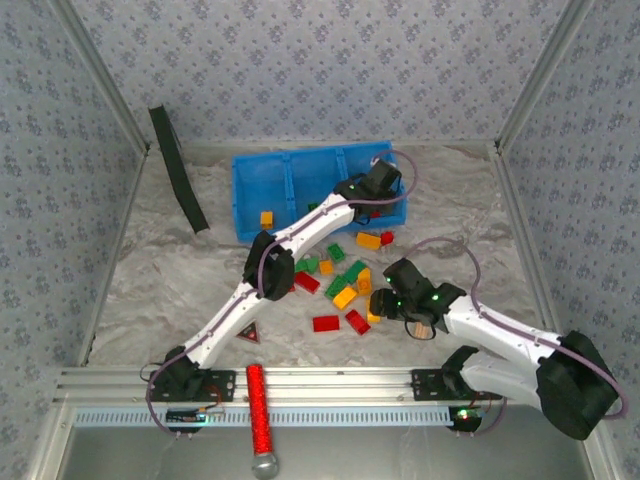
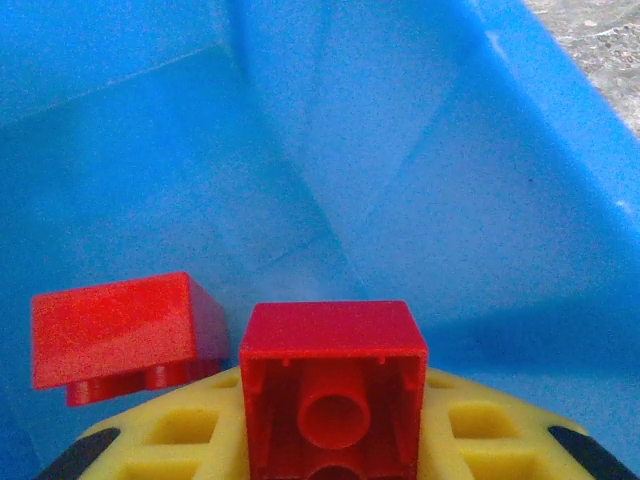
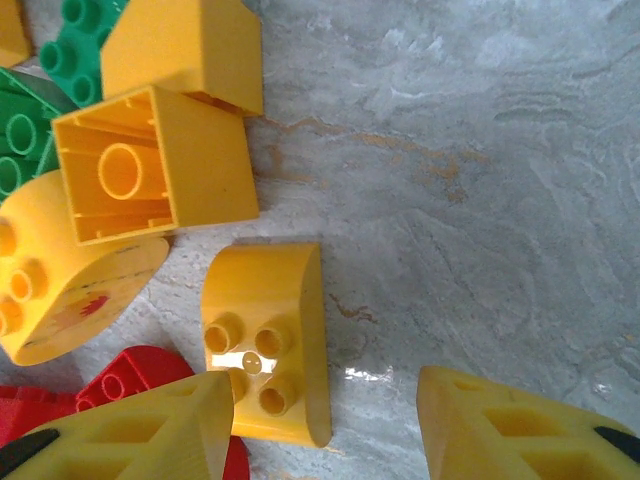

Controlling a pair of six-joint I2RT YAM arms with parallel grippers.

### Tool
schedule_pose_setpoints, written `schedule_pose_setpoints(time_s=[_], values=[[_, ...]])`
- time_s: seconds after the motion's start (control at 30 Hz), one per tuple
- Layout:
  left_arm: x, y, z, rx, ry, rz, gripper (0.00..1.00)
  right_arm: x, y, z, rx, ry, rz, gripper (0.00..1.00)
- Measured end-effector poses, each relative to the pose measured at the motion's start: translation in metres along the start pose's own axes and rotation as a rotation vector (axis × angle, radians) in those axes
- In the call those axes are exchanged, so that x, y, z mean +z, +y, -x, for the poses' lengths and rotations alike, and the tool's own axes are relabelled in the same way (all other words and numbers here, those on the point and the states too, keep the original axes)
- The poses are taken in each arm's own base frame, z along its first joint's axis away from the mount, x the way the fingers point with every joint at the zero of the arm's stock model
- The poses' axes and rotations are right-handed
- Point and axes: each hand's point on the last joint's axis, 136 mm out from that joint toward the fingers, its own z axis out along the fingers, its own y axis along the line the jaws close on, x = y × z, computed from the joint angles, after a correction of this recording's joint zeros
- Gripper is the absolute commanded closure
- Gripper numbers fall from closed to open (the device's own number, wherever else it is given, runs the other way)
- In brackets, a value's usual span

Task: Sort the legos into containers by color
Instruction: Place the lego in the container.

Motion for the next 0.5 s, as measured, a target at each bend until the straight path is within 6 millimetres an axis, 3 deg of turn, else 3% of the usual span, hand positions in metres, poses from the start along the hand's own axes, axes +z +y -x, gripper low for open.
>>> schedule_pose_setpoints(time_s=[0.13,0.33,0.5], values=[[0.000,-0.001,-0.001,-0.008,0.002,-0.002,0.76,0.003,0.000,-0.001,-0.003,0.008,-0.006,0.46],[0.001,-0.003,-0.001,-0.020,0.000,-0.010,0.55,0.005,0.003,-0.001,-0.012,0.008,-0.002,0.46],[0.005,-0.003,-0.014,-0.020,0.037,-0.009,0.47,0.009,0.006,-0.001,-0.020,0.017,-0.005,0.45]])
